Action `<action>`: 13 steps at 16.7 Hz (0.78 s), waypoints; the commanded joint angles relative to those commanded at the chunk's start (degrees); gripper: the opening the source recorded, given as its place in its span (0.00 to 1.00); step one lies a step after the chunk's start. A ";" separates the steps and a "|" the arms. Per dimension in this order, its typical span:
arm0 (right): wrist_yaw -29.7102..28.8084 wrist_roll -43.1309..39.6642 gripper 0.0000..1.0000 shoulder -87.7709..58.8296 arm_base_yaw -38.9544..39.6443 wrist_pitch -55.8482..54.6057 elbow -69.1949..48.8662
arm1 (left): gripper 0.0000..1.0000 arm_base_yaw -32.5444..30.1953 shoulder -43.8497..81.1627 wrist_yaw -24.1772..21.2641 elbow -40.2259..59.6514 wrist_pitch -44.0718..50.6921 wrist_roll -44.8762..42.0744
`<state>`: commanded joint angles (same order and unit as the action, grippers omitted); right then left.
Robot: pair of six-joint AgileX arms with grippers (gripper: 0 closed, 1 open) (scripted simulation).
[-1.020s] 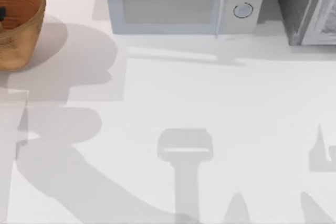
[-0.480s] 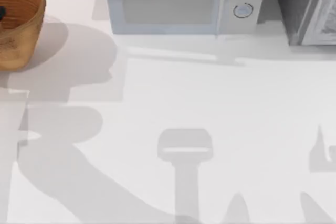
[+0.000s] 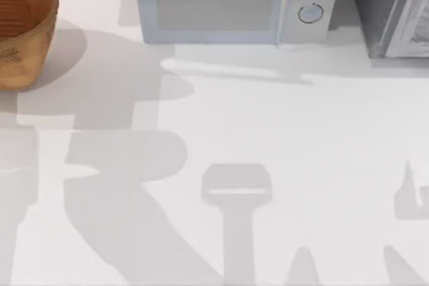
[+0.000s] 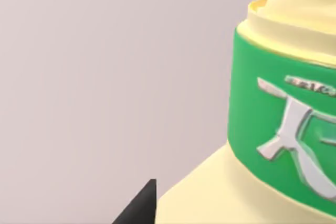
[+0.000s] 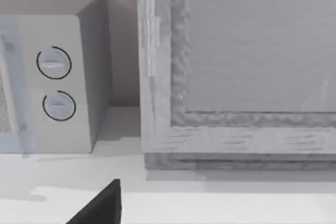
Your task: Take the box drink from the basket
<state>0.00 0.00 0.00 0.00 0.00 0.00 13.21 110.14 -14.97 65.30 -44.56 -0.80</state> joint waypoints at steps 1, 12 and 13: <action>0.00 0.00 1.00 0.00 0.00 0.00 0.00 | 0.00 -0.01 -1.44 0.03 1.17 2.46 -0.04; 0.00 0.00 1.00 0.00 0.00 0.00 0.00 | 0.00 0.04 -7.62 0.16 6.30 13.40 -0.24; 0.00 0.00 1.00 0.00 0.00 0.00 0.00 | 0.00 0.04 -7.65 0.17 6.27 13.42 -0.24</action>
<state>0.00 0.00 0.00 0.00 0.00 0.00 13.25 102.49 -14.80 71.57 -31.14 -1.04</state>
